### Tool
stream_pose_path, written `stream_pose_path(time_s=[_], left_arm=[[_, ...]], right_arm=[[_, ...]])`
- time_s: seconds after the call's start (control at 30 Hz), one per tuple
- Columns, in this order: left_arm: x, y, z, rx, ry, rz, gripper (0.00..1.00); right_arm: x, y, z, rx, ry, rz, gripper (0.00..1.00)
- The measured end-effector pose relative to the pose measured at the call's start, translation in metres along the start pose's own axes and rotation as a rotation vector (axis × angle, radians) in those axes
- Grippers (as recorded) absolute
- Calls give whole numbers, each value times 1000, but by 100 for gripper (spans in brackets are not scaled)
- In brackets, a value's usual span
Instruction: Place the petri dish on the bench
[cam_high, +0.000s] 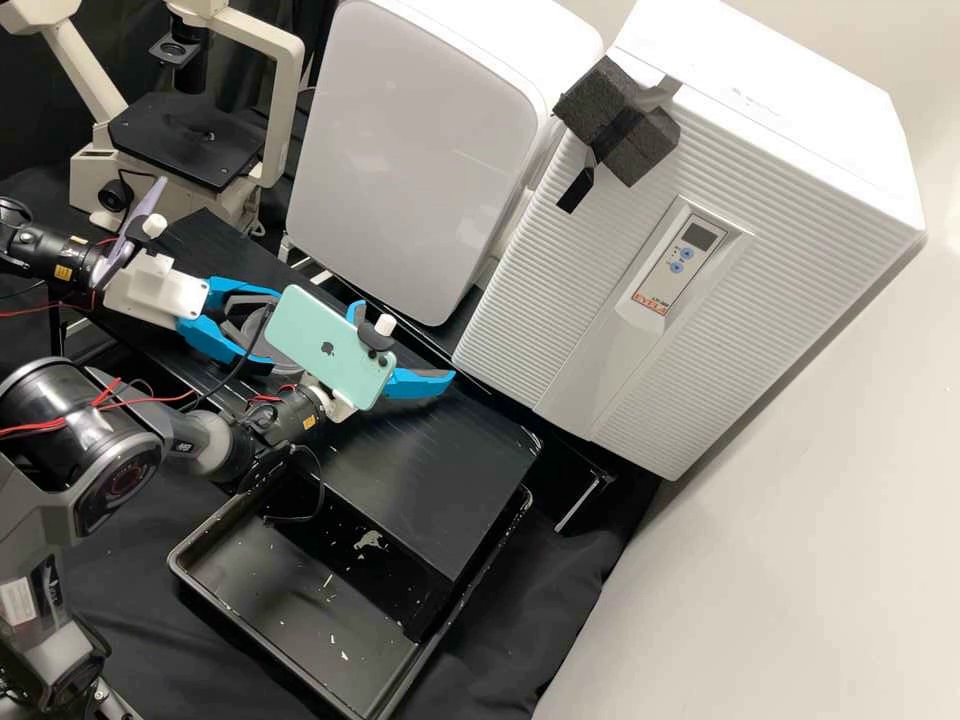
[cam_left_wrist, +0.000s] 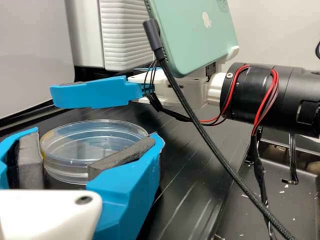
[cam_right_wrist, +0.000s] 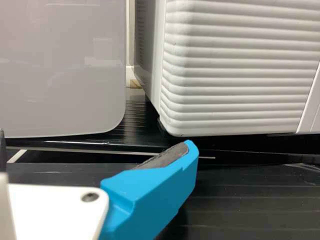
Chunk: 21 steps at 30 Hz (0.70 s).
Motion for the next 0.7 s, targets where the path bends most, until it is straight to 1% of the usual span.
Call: stream_pose_path(time_s=[0.07, 0.1, 0.4, 0.43, 0.57, 0.6, 0.7], left_arm=[[1, -2, -1, -13, 3, -6, 0], [1, -3, -1, -13, 3, -8, 100], [2, -3, -2, -14, 2, -9, 100], [2, -3, -2, -21, 2, -9, 100], [2, -3, -3, -23, 7, -6, 100], [1, -3, -4, -17, 17, 0, 100], [-3, -4, -8, 25, 84, 29, 100]], right_arm=[[0, 0, 0, 0, 0, 0, 100], [0, 0, 0, 0, 0, 0, 100], [0, 0, 0, 0, 0, 0, 100], [0, 0, 0, 0, 0, 0, 100], [0, 0, 0, 0, 0, 0, 100], [0, 0, 0, 0, 0, 0, 100], [0, 0, 0, 0, 0, 0, 100]])
